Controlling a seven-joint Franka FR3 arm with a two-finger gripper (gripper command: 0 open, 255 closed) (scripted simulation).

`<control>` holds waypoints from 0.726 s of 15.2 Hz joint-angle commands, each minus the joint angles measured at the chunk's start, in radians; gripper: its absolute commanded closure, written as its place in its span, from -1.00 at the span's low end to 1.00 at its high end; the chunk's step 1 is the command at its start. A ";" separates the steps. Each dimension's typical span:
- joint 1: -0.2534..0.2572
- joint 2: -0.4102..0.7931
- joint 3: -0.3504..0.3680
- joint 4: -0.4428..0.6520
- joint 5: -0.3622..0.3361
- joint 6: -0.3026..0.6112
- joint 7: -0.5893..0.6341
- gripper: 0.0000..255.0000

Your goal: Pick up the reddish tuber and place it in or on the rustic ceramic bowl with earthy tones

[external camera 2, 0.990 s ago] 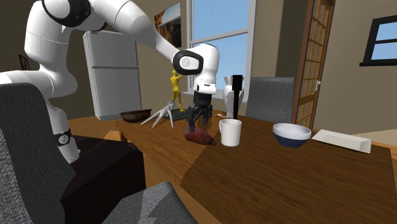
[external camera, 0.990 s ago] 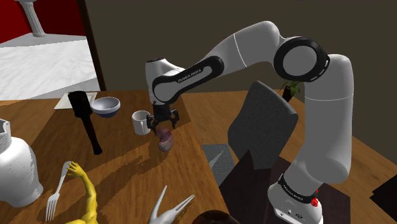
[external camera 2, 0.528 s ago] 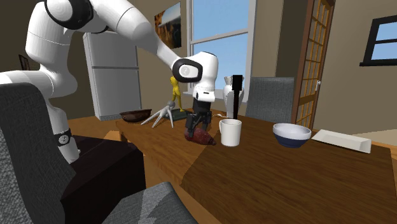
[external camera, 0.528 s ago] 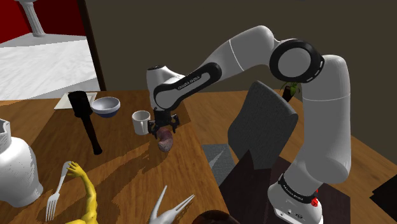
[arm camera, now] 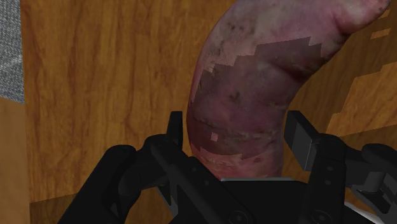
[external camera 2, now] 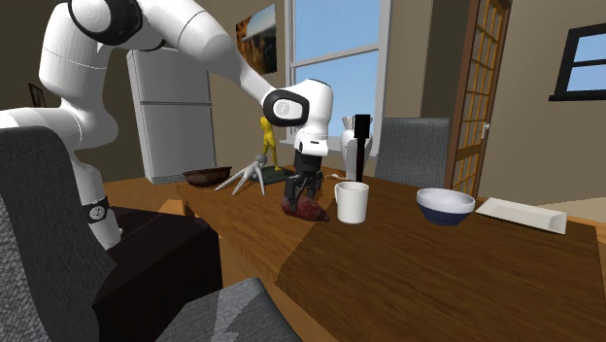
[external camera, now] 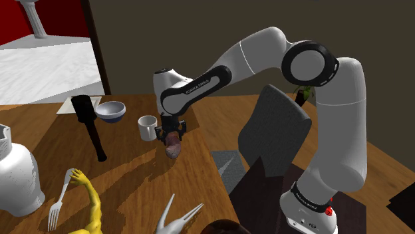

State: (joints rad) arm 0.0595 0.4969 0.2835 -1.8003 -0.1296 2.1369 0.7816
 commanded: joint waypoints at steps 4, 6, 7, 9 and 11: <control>0.000 0.000 0.000 0.000 0.000 0.000 0.000 1.00; 0.000 0.000 0.000 0.000 0.000 0.000 0.000 1.00; 0.000 0.000 0.000 0.000 0.000 0.000 0.000 1.00; -0.002 -0.016 0.003 0.005 0.005 -0.020 -0.003 1.00; -0.004 -0.031 0.006 0.011 0.010 -0.041 -0.005 1.00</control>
State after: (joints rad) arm 0.0568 0.4747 0.2877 -1.7915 -0.1222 2.1061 0.7779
